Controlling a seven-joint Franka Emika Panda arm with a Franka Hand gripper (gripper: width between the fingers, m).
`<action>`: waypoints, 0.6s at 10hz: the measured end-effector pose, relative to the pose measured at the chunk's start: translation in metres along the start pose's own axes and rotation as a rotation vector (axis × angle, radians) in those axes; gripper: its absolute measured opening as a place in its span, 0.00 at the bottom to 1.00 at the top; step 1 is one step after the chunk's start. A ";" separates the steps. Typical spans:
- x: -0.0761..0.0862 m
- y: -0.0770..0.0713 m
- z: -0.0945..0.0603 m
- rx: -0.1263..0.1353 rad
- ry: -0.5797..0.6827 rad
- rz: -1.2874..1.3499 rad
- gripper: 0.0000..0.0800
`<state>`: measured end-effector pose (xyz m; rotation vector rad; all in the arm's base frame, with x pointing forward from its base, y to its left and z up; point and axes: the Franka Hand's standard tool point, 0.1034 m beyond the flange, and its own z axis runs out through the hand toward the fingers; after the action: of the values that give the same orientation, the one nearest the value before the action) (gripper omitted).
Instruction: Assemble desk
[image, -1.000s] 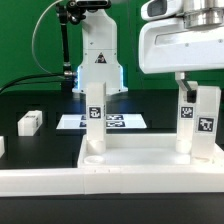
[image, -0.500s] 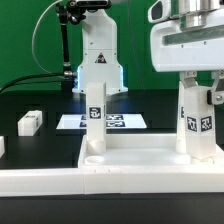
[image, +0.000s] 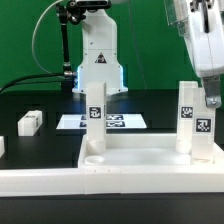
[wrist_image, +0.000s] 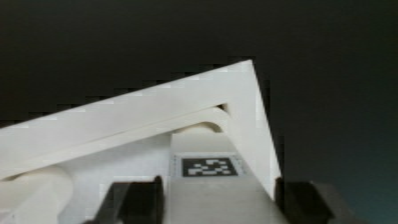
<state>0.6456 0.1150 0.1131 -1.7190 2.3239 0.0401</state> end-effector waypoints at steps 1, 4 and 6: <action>0.000 0.000 0.000 0.000 0.000 -0.009 0.44; -0.004 0.001 0.000 -0.007 0.013 -0.552 0.78; 0.000 0.003 0.001 -0.001 0.025 -0.706 0.81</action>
Offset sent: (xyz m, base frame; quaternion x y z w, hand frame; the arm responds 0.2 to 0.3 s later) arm -0.0045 0.0285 -0.0036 -0.0325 -0.1034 -0.3782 0.9193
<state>0.6435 0.1163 0.1120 -2.4349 1.6028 -0.1084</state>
